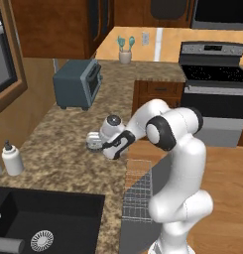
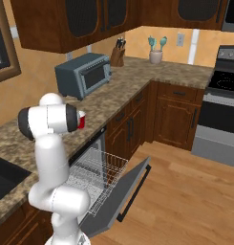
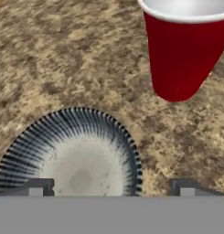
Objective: Pick up the cup and bowl from the counter, place them in the dishwasher, and close the dishwasher door.
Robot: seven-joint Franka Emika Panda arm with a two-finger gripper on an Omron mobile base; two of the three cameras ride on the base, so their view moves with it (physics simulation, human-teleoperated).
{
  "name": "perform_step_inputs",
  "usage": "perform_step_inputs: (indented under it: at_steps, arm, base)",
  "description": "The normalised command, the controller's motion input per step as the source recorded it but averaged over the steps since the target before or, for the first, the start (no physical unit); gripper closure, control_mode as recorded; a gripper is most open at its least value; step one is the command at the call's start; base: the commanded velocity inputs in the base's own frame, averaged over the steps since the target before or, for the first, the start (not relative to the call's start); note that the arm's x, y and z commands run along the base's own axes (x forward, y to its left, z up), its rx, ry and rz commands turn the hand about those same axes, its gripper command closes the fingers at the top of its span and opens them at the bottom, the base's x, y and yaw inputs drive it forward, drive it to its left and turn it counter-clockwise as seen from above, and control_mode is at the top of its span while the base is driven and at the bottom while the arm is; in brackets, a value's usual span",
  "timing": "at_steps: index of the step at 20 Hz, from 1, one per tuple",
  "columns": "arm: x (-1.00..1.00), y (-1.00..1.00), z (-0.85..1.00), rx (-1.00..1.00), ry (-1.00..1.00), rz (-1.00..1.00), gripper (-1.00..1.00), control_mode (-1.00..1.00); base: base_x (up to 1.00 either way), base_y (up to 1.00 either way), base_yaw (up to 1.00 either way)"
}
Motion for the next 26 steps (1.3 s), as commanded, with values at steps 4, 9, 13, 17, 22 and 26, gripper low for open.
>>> perform_step_inputs:
  at_steps: [4,9,13,17,22,26]
  arm:
    - [0.04,0.02,-0.26,-0.01,0.00,0.00,-1.00,-1.00]
    - [0.12,0.00,-0.18,0.00,0.03,-0.01,1.00,-1.00]
    - [0.14,0.00,-0.25,0.00,0.03,-0.01,1.00,-1.00]
    - [0.11,0.00,-0.22,0.00,0.06,0.00,1.00,-1.00]
    - [-0.23,-0.13,-0.06,0.00,0.09,-0.08,1.00,-1.00]
    - [-0.81,-0.41,0.00,0.00,0.02,-0.15,1.00,-1.00]
  base:
    - [0.00,0.00,0.00]
    - [0.00,0.00,0.00]
    - [0.00,0.00,0.00]
    - [0.00,0.00,0.00]
    - [0.00,0.00,0.00]
    - [0.00,0.00,0.00]
